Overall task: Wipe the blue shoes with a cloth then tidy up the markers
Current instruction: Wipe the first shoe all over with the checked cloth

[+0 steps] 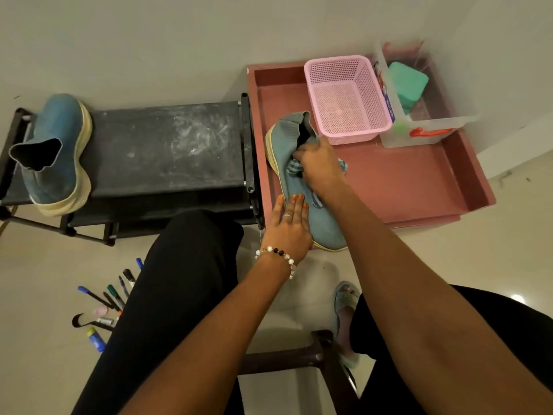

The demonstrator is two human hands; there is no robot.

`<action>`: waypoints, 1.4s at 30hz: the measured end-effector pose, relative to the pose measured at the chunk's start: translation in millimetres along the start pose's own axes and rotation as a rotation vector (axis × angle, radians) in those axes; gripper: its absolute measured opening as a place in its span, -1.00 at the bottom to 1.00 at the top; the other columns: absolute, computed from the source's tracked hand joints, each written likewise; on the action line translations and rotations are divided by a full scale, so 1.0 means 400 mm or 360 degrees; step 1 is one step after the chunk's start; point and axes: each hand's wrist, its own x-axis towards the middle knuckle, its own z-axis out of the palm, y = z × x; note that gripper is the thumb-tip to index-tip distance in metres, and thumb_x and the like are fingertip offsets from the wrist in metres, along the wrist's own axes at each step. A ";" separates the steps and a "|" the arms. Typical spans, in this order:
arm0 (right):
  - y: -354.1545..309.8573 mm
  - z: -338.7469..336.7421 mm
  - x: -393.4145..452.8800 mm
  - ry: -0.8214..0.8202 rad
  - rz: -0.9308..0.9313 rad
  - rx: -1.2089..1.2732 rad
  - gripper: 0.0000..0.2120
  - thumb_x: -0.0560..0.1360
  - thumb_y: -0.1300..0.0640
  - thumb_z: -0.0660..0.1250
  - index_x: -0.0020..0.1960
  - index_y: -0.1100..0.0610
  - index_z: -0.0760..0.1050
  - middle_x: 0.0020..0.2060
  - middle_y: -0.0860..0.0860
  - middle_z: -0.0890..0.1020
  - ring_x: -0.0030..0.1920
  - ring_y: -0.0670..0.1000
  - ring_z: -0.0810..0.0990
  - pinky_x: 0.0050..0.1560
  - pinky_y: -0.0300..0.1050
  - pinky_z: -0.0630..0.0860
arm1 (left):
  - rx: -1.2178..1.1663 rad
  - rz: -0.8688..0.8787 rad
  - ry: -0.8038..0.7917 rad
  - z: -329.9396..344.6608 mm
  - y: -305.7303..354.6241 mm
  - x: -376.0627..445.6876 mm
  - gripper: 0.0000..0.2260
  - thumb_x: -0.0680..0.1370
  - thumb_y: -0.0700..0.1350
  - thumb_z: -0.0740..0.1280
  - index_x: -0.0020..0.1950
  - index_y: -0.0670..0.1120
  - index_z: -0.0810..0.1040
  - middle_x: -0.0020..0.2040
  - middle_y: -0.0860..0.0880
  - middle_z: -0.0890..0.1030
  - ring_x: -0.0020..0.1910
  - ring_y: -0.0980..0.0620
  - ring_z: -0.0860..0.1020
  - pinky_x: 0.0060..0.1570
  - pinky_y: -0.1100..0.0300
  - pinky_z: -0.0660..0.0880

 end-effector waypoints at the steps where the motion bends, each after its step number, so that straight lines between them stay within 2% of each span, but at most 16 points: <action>1: 0.006 0.001 -0.004 0.0002 -0.0029 0.0046 -0.66 0.43 0.31 0.27 0.19 0.23 0.54 0.13 0.12 0.60 0.22 0.20 0.43 0.28 -0.02 0.27 | -0.0010 -0.0003 -0.0006 0.003 -0.001 0.001 -0.21 0.59 0.29 0.00 0.52 -0.31 -0.09 0.54 -0.27 -0.05 0.54 -0.20 -0.04 0.38 -0.19 -0.33; 3: 0.015 -0.008 -0.027 -0.0012 -0.0047 0.0144 -0.60 0.46 0.32 0.24 0.29 0.23 0.47 0.25 0.12 0.53 0.28 0.16 0.39 0.32 -0.08 0.18 | -0.0012 -0.0024 0.0015 0.007 -0.002 0.000 -0.21 0.56 0.33 0.05 0.52 -0.28 0.07 0.53 -0.26 0.08 0.53 -0.18 0.08 0.39 -0.19 -0.24; 5: 0.022 -0.019 -0.062 -0.0084 -0.0107 0.0145 -0.56 0.46 0.34 0.24 0.35 0.23 0.41 0.33 0.12 0.46 0.24 -0.01 0.42 0.26 -0.29 0.21 | 0.0002 -0.0087 0.0072 0.001 -0.002 -0.006 -0.23 0.54 0.34 0.09 0.49 -0.25 0.24 0.49 -0.23 0.23 0.49 -0.16 0.20 0.40 -0.19 -0.14; 6: 0.027 -0.024 -0.089 -0.0152 -0.0115 0.0204 -0.55 0.46 0.34 0.24 0.35 0.22 0.42 0.35 0.11 0.45 0.20 -0.06 0.44 0.20 -0.35 0.22 | -0.0010 -0.0076 0.0116 0.003 -0.002 -0.006 -0.26 0.56 0.29 0.05 0.49 -0.27 0.21 0.49 -0.24 0.22 0.50 -0.17 0.18 0.39 -0.20 -0.17; 8: 0.032 -0.024 -0.152 -0.0221 -0.0129 0.0207 -0.55 0.44 0.33 0.26 0.32 0.15 0.47 0.34 0.04 0.48 0.18 0.06 0.47 0.17 -0.22 0.21 | -0.0045 -0.0024 0.0116 -0.001 -0.001 -0.007 -0.34 0.61 0.16 -0.10 0.52 -0.32 0.02 0.53 -0.28 0.07 0.53 -0.21 0.02 0.36 -0.22 -0.28; 12: 0.015 -0.020 -0.274 -0.0284 -0.0069 0.0277 -0.66 0.41 0.29 0.29 0.16 0.12 0.58 0.14 0.07 0.63 0.09 0.15 0.53 0.10 -0.13 0.37 | -0.0038 -0.0011 0.0114 -0.013 0.005 -0.016 -0.46 0.59 -0.08 -0.28 0.52 -0.34 -0.09 0.53 -0.32 -0.07 0.52 -0.26 -0.11 0.36 -0.24 -0.32; 14: -0.001 -0.025 -0.324 -0.0293 -0.0018 0.0272 -0.71 0.41 0.24 0.33 0.11 0.10 0.61 0.00 0.12 0.66 0.02 0.18 0.52 0.01 -0.13 0.44 | -0.0066 -0.0020 0.0147 -0.010 0.008 -0.015 -0.41 0.52 -0.13 -0.36 0.52 -0.34 -0.09 0.53 -0.32 -0.07 0.52 -0.26 -0.11 0.37 -0.22 -0.31; 18: 0.010 -0.026 -0.345 -0.0383 0.0043 0.0319 -0.66 0.39 0.25 0.33 0.15 0.10 0.61 -0.01 0.17 0.65 0.04 0.19 0.52 0.03 -0.09 0.45 | -0.0059 -0.0018 0.0181 0.001 0.012 -0.010 -0.45 0.56 -0.14 -0.30 0.51 -0.36 -0.12 0.52 -0.34 -0.10 0.52 -0.26 -0.13 0.41 -0.14 -0.30; 23: -0.016 0.021 -0.280 0.0008 0.0014 0.0311 -0.74 0.28 0.29 0.19 -0.15 0.24 0.61 -0.28 0.12 0.66 -0.31 0.16 0.57 -0.18 -0.11 0.47 | -0.0039 0.0012 0.0208 0.003 0.008 -0.012 -0.41 0.53 -0.12 -0.32 0.52 -0.34 -0.06 0.52 -0.32 -0.05 0.53 -0.24 -0.08 0.44 -0.08 -0.24; 26: -0.018 0.019 -0.201 0.0118 0.0034 0.0228 -0.68 0.40 0.26 0.14 0.02 0.28 0.60 -0.16 0.16 0.67 -0.17 0.21 0.55 -0.19 -0.04 0.54 | 0.0038 -0.0006 0.0248 0.019 0.007 -0.004 -0.39 0.55 -0.02 -0.24 0.50 -0.30 0.15 0.50 -0.28 0.18 0.51 -0.20 0.12 0.45 -0.08 -0.11; 28: -0.015 -0.003 -0.135 0.0127 0.0017 0.0106 -0.77 0.40 0.33 0.23 0.01 0.29 0.58 -0.10 0.18 0.65 -0.08 0.22 0.53 -0.09 0.00 0.50 | 0.0008 -0.0019 0.0239 0.017 0.003 -0.002 -0.39 0.59 0.13 -0.02 0.47 -0.28 0.25 0.46 -0.26 0.29 0.48 -0.19 0.22 0.46 -0.08 0.00; 32: -0.008 0.004 -0.002 0.0063 0.0051 0.0070 -0.83 0.34 0.36 0.30 -0.09 0.28 0.59 -0.18 0.16 0.66 -0.07 0.20 0.56 0.00 -0.13 0.45 | -0.0007 0.0021 0.0135 0.021 -0.002 -0.005 -0.34 0.65 0.16 -0.03 0.52 -0.32 -0.08 0.53 -0.31 -0.07 0.53 -0.24 -0.08 0.39 -0.10 -0.32; 34: -0.001 0.007 0.033 -0.0018 0.0080 0.0168 -0.81 0.37 0.31 0.26 -0.06 0.27 0.59 -0.14 0.15 0.65 -0.03 0.17 0.55 0.02 -0.27 0.39 | -0.0006 0.0007 0.0143 0.015 -0.003 -0.006 -0.32 0.65 0.16 -0.04 0.52 -0.33 -0.13 0.53 -0.32 -0.11 0.53 -0.24 -0.11 0.37 -0.09 -0.36; 37: 0.009 -0.014 0.006 0.0017 -0.0150 0.0155 -0.77 0.17 0.45 0.41 -0.19 0.28 0.61 -0.28 0.13 0.66 -0.19 0.20 0.59 -0.11 -0.14 0.48 | -0.0051 -0.0004 0.0160 0.015 -0.002 -0.009 -0.29 0.64 0.19 -0.03 0.52 -0.33 -0.14 0.53 -0.31 -0.12 0.53 -0.23 -0.12 0.38 -0.08 -0.36; 40: -0.001 -0.043 -0.060 0.0062 -0.0093 0.0258 -0.63 0.32 0.47 0.29 0.10 0.30 0.59 0.07 0.17 0.64 0.07 0.24 0.51 0.08 -0.06 0.40 | -0.0088 -0.0016 0.0141 0.009 -0.003 -0.006 -0.28 0.63 0.21 -0.03 0.52 -0.32 -0.11 0.53 -0.30 -0.09 0.53 -0.22 -0.11 0.38 -0.06 -0.37; 42: -0.005 -0.036 -0.119 0.0081 0.0035 0.0388 -0.60 0.30 0.47 0.29 0.10 0.27 0.59 0.08 0.18 0.64 0.05 0.25 0.53 0.06 -0.05 0.43 | -0.0109 -0.0010 0.0130 0.005 -0.002 -0.007 -0.28 0.63 0.22 -0.02 0.52 -0.32 -0.10 0.53 -0.30 -0.07 0.53 -0.22 -0.11 0.39 -0.05 -0.36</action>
